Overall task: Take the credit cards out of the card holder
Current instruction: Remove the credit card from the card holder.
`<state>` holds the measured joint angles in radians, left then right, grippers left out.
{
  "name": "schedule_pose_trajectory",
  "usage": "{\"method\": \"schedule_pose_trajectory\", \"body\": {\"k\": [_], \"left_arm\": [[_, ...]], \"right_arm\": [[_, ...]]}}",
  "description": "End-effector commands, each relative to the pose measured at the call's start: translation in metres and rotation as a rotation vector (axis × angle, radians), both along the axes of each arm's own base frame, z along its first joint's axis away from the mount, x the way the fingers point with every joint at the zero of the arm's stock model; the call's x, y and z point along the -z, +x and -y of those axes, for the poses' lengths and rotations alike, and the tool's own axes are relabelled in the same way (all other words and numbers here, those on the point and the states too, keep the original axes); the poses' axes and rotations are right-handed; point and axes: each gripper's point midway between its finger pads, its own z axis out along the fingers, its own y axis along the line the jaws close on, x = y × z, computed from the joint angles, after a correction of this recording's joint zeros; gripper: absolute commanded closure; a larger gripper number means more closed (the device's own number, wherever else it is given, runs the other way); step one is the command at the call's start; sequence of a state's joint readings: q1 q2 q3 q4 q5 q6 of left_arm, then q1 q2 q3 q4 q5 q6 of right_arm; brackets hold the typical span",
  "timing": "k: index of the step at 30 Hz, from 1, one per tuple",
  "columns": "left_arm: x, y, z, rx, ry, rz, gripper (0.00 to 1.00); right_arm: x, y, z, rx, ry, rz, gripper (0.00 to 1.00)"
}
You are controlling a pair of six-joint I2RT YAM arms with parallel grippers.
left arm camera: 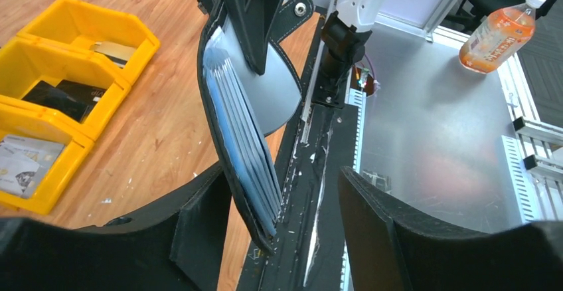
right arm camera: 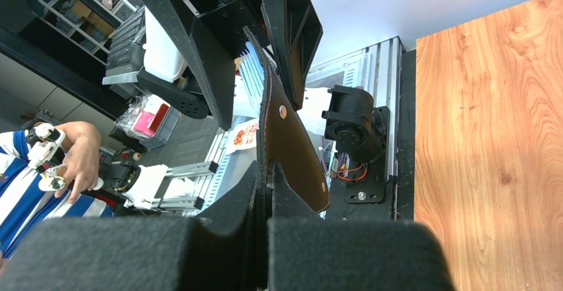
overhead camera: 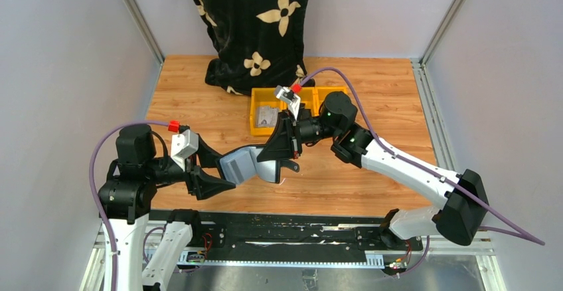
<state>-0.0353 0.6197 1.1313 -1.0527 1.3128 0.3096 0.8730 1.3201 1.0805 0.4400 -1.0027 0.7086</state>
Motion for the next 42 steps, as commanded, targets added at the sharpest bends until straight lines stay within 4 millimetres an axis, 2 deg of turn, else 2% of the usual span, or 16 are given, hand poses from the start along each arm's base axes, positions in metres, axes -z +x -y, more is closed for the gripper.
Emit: {"method": "schedule_pose_trajectory", "body": {"k": [1, 6, 13, 21, 22, 23, 25, 28, 34, 37, 42], "left_arm": [[-0.002, -0.006, 0.002, 0.038, -0.021, 0.003, 0.39], [-0.003, -0.003, 0.002, 0.036, -0.017, 0.006, 0.44], [-0.005, 0.002, 0.002, 0.025, -0.01, 0.01, 0.72], [-0.003, 0.01, -0.001, -0.012, 0.015, 0.01, 0.72], [-0.002, 0.012, -0.002, -0.022, 0.022, 0.011, 0.71], [-0.001, 0.014, -0.002, -0.034, 0.029, 0.006, 0.66], [0.002, 0.019, -0.004, -0.06, 0.043, -0.008, 0.51], [0.003, 0.021, -0.005, -0.072, 0.046, -0.028, 0.42], [0.003, 0.015, -0.004, -0.056, 0.04, 0.0, 0.4], [0.002, 0.01, 0.0, -0.003, 0.008, -0.029, 0.38], [-0.002, 0.001, 0.005, 0.073, -0.045, -0.087, 0.26]], "right_arm": [[-0.014, -0.003, 0.013, 0.0, 0.048, 0.056, 1.0], [-0.017, -0.004, 0.016, 0.0, 0.055, 0.063, 1.0], [-0.016, -0.006, 0.018, -0.008, 0.054, 0.066, 1.0], [-0.017, -0.009, 0.017, -0.024, 0.062, 0.058, 1.0], [-0.017, -0.01, 0.016, -0.025, 0.063, 0.058, 1.0], [-0.017, -0.011, 0.015, -0.029, 0.064, 0.059, 1.0], [-0.017, -0.014, 0.013, -0.04, 0.065, 0.063, 1.0], [-0.018, -0.019, 0.009, -0.059, 0.065, 0.067, 1.0], [-0.021, -0.023, 0.007, -0.071, 0.079, 0.076, 1.0], [-0.022, -0.029, 0.0, -0.095, 0.083, 0.076, 1.0], [-0.02, -0.037, -0.019, -0.135, 0.089, 0.056, 1.0]]}}
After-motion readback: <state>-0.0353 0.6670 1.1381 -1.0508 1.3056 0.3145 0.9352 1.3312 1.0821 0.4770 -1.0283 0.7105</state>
